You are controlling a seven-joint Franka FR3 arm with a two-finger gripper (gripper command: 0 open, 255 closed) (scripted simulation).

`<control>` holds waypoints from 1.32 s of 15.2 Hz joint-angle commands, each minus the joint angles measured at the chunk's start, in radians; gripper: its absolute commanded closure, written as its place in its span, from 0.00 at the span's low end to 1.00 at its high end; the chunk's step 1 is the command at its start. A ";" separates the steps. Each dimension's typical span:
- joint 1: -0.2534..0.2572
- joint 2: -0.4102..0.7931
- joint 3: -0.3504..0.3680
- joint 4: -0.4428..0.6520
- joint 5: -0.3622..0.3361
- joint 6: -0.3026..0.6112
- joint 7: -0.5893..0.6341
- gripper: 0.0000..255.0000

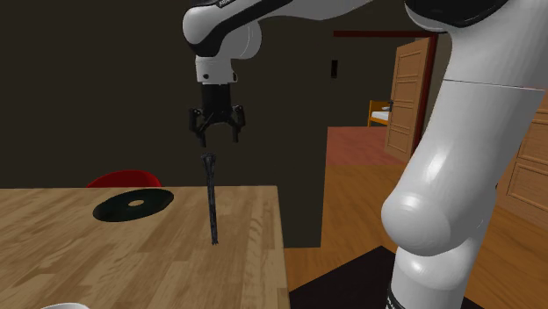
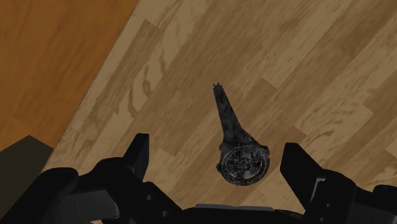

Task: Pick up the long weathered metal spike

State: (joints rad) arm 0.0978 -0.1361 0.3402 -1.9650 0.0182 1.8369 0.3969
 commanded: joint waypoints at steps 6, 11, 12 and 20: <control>0.016 0.094 0.027 0.030 -0.014 0.055 0.058 0.00; 0.016 0.102 0.028 -0.010 -0.018 0.102 0.061 0.00; 0.017 0.103 0.028 -0.011 -0.018 0.103 0.061 1.00; 0.017 0.101 0.028 -0.012 -0.017 0.103 0.061 1.00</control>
State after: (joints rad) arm 0.1145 -0.0356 0.3681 -1.9761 0.0013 1.9398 0.4579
